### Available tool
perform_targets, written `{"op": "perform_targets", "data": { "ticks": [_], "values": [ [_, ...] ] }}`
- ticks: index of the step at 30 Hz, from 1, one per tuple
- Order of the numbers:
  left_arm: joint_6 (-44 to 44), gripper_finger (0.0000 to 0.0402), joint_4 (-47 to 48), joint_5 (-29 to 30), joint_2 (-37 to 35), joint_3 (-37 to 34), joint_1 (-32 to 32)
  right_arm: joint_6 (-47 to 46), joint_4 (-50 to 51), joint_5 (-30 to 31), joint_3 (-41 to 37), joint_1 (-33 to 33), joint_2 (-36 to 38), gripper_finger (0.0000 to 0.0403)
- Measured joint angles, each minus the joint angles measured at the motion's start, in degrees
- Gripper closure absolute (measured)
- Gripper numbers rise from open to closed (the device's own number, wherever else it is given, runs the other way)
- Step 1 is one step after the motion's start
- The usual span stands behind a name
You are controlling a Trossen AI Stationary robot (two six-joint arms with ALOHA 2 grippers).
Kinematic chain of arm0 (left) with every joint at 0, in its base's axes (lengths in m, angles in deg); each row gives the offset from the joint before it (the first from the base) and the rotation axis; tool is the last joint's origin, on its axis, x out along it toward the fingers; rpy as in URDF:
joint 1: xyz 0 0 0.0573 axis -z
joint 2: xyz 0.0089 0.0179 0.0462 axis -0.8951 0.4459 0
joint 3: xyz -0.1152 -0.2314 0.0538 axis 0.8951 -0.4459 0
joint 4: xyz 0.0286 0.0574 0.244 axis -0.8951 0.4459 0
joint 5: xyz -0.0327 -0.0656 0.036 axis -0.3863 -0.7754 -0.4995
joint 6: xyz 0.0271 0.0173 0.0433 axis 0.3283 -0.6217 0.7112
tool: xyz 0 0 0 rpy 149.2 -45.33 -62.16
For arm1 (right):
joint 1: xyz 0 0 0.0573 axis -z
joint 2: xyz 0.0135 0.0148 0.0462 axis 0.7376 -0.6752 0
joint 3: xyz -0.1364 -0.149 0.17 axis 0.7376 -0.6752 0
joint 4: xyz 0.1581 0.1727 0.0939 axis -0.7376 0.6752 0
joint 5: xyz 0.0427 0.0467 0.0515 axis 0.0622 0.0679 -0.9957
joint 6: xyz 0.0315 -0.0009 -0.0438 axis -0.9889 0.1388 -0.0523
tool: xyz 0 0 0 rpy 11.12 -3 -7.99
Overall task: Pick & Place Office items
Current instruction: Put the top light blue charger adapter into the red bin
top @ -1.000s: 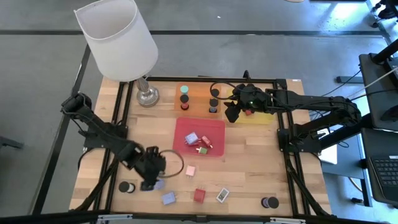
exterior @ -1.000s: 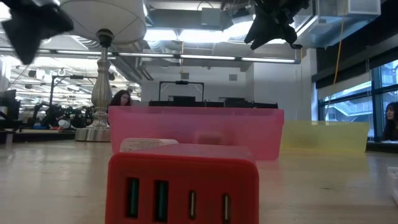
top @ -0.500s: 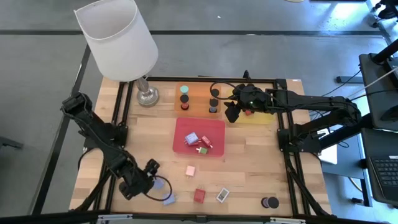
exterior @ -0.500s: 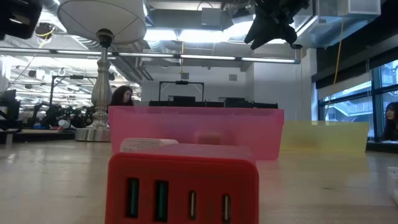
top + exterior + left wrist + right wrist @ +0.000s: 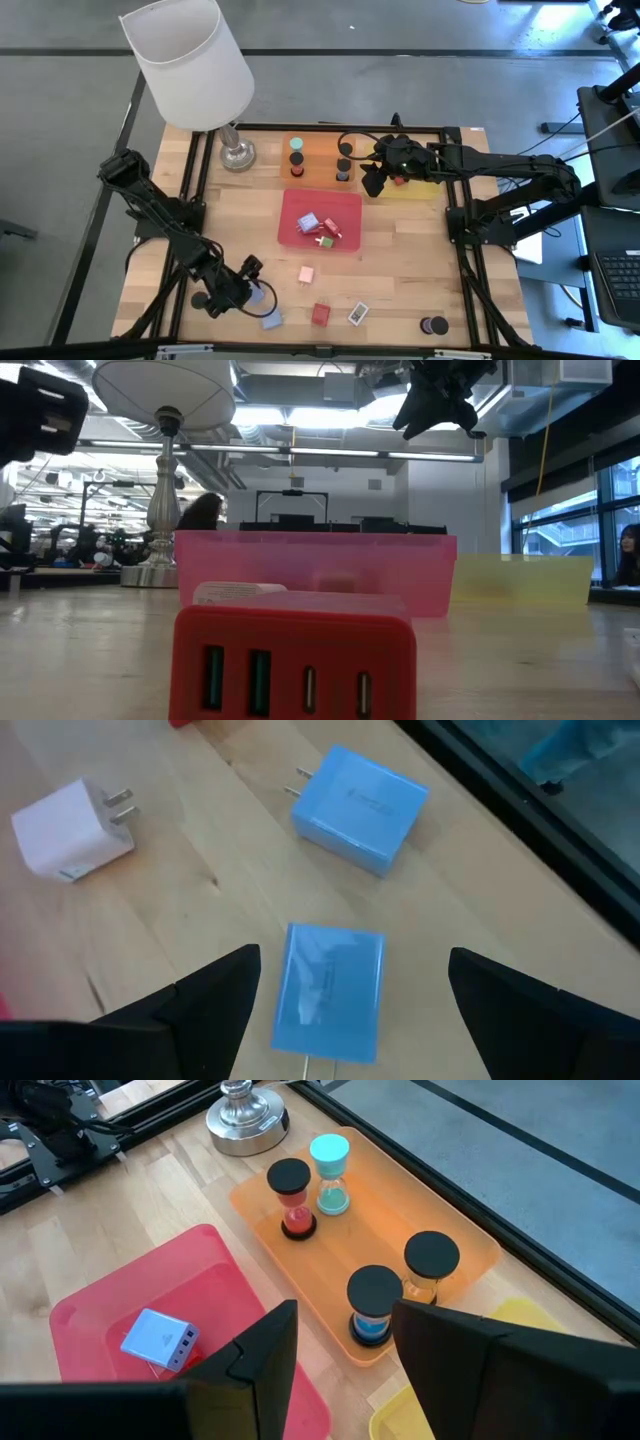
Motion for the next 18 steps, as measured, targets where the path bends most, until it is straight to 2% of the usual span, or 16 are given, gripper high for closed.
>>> {"op": "perform_targets", "data": {
  "ticks": [6,18],
  "values": [
    [2.05,0.0080,-2.72,1.49,0.02,-2.40,-0.11,0.00,0.00,0.02,0.00,0.00,-0.01,0.0236],
    [2.06,0.0080,-6.54,-2.13,2.36,-5.36,-2.68,0.02,0.00,0.08,0.00,0.00,0.01,0.0236]
  ]
}}
